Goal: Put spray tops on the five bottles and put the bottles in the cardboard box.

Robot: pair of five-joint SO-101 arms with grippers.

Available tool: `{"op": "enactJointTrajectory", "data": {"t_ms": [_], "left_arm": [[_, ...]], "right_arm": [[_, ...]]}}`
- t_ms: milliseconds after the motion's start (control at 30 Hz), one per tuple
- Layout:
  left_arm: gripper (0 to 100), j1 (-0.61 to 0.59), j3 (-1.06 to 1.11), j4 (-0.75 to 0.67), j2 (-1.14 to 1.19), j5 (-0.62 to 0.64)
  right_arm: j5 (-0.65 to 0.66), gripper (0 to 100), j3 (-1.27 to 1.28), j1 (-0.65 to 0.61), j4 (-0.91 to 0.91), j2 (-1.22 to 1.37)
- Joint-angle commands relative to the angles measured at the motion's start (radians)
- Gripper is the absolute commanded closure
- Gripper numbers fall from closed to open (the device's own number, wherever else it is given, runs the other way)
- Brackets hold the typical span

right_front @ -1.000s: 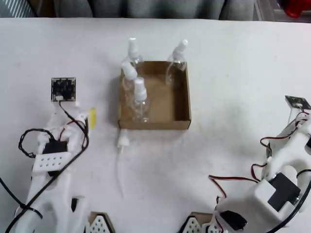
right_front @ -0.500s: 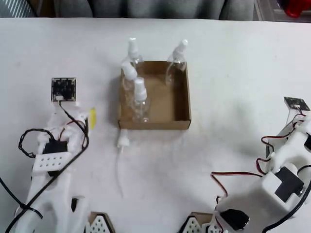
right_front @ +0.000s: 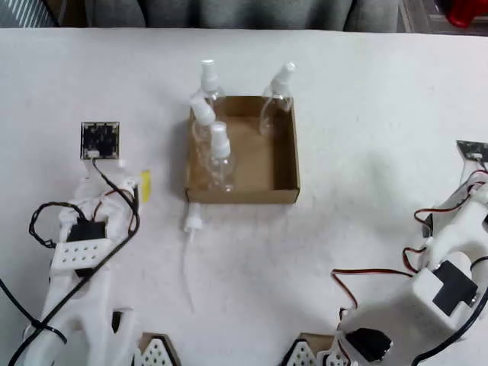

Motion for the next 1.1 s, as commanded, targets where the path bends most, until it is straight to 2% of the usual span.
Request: {"op": "enactJointTrajectory", "data": {"t_ms": [0,200,300,400,500,633,833,1067], "left_arm": [[78,-0.005,-0.006,-0.011,-0.031,-0.014],[78,0.005,-0.006,-0.006,-0.039,-0.009],[78,0.012,-0.021,0.071,-0.042,-0.008],[78,0.054,-0.072,0.203,-0.042,-0.008],[78,0.097,-0.146,0.393,-0.084,-0.008],[78,0.209,-0.161,0.569,-0.199,-0.008],[78,0.400,-0.074,0.594,-0.337,-0.008],[77,0.435,-0.072,0.552,-0.278,0.017]], "right_arm": [[0.006,98.2,-0.051,0.001,0.038,-0.056],[0.006,98.3,0.012,-0.005,0.140,-0.150],[0.005,98.3,0.040,-0.013,0.140,-0.193],[0.005,98.3,0.063,-0.028,0.140,-0.216],[0.005,98.3,0.086,-0.045,0.140,-0.222],[0.005,98.3,0.091,-0.045,0.140,-0.217],[0.005,98.3,0.091,-0.044,0.140,-0.217],[0.005,98.3,0.092,-0.044,0.140,-0.216]]}}
